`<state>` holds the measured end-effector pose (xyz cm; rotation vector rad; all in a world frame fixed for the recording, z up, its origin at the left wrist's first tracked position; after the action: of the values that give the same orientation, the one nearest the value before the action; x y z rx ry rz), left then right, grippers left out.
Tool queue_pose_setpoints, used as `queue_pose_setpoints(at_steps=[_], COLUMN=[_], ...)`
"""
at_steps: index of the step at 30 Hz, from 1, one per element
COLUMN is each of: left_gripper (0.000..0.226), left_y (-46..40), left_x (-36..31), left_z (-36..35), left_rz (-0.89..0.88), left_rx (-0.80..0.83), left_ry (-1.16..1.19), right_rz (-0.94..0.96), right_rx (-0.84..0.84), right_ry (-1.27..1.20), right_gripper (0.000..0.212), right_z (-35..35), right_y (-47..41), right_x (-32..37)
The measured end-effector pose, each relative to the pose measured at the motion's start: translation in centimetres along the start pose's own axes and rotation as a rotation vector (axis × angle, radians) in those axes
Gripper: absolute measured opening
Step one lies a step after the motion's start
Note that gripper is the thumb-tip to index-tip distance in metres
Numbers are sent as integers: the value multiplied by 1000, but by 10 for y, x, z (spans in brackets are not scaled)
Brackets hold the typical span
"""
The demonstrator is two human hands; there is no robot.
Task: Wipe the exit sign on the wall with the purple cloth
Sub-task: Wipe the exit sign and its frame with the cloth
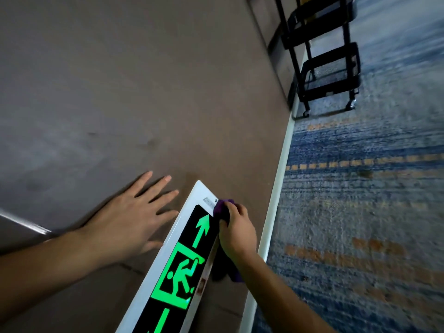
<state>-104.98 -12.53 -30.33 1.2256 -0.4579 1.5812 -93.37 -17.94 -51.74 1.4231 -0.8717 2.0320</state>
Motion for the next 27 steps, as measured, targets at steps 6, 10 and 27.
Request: queue_pose_setpoints(at_steps=[6, 10, 27], left_gripper=[79, 79, 72], left_y=[-3, -4, 8], left_x=[3, 3, 10], left_z=[0, 5, 18], left_rz=[-31, -30, -7], left_rx=[-4, -9, -78], left_ry=[0, 1, 12], right_rz=[-31, -130, 76], right_rx=[-4, 3, -230], right_ry=[0, -31, -128], right_gripper=[49, 48, 45], right_z=[-7, -13, -9], right_y=[-3, -1, -21], right_x=[-12, -27, 54])
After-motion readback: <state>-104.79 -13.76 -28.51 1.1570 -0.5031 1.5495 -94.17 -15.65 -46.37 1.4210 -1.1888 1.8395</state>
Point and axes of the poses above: each hand's wrist, its own y-axis away from the middle knuckle, its own z-axis out of the back of the hand, x = y × z, the point moved 4 cm from there along -y, towards the middle knuckle, and after that the axes turned 9 degrees about z, right-handed, at the moved point
